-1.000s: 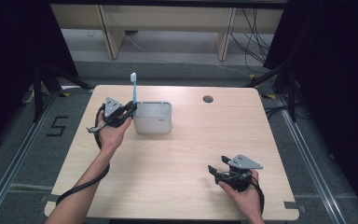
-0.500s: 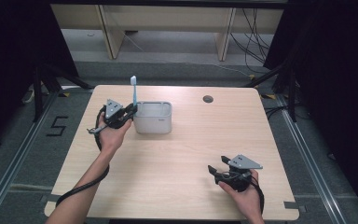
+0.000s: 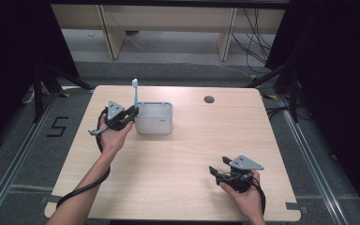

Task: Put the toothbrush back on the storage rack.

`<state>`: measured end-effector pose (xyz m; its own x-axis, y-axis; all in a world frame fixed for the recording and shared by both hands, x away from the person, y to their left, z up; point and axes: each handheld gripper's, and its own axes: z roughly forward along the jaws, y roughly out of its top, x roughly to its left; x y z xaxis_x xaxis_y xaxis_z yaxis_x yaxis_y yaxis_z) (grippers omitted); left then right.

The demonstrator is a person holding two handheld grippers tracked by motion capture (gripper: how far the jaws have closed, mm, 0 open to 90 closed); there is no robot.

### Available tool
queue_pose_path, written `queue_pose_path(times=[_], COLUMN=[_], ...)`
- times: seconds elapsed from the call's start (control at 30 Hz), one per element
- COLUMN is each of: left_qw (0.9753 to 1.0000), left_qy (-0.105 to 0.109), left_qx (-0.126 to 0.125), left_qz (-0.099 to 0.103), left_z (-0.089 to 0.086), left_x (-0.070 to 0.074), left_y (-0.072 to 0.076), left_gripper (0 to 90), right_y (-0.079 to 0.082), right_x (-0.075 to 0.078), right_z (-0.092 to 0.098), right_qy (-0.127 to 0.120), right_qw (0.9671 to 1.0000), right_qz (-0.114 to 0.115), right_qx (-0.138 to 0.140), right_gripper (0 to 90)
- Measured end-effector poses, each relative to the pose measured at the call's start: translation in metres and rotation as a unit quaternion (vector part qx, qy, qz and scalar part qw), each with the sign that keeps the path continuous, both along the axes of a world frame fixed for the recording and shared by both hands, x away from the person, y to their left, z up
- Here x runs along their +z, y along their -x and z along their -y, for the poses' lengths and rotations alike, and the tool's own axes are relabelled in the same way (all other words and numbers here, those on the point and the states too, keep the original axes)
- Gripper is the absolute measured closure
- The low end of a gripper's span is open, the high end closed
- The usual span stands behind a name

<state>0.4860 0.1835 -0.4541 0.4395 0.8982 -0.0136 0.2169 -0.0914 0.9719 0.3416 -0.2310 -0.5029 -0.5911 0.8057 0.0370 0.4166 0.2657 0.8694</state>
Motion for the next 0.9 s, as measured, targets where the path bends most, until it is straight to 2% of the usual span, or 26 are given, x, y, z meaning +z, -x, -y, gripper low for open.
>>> queue_pose_path(times=[0.47, 0.57, 0.63, 0.67, 0.7, 0.73, 0.8, 0.9], left_qw=[1.0, 1.0, 1.0, 1.0, 1.0, 1.0, 1.0, 1.0], left_qy=[-0.004, -0.005, -0.005, -0.002, -0.003, -0.004, -0.004, -0.002], left_qx=[0.0, 0.001, 0.003, 0.004, 0.004, 0.005, 0.005, 0.009], left_qz=[-0.004, -0.004, -0.003, -0.003, -0.001, 0.0, 0.001, 0.002], left_z=[0.0005, 0.0001, -0.0008, -0.0007, -0.0016, -0.0018, -0.0022, -0.0039], left_x=[-0.0026, -0.0034, -0.0034, -0.0033, -0.003, -0.0027, -0.0023, -0.002], left_y=[0.0, 0.0008, 0.0017, 0.0021, 0.0025, 0.003, 0.0042, 0.007], left_gripper=[78.0, 77.6, 76.7, 75.3, 74.2, 72.9, 71.8, 68.6], right_y=[-0.0002, -0.0003, -0.0001, 0.0005, -0.0003, -0.0002, 0.0009, -0.0008], right_x=[-0.0001, 0.0003, 0.0004, 0.0003, 0.0004, 0.0004, -0.0005, -0.0002], right_z=[-0.0009, 0.0, -0.0004, -0.0014, -0.0002, -0.0005, -0.0032, -0.0011], right_qy=[-0.005, 0.0, -0.003, -0.01, 0.0, 0.0, -0.016, -0.002], right_qw=[1.0, 1.0, 1.0, 0.9998, 1.0, 1.0, 0.9998, 1.0], right_qz=[-0.005, 0.0, -0.003, -0.014, 0.001, 0.0, -0.008, 0.003], right_qx=[0.003, 0.0, 0.001, 0.003, 0.001, 0.001, -0.004, -0.001], right_gripper=[32.8, 32.8, 32.8, 32.8, 32.8, 32.8, 32.8, 32.8])
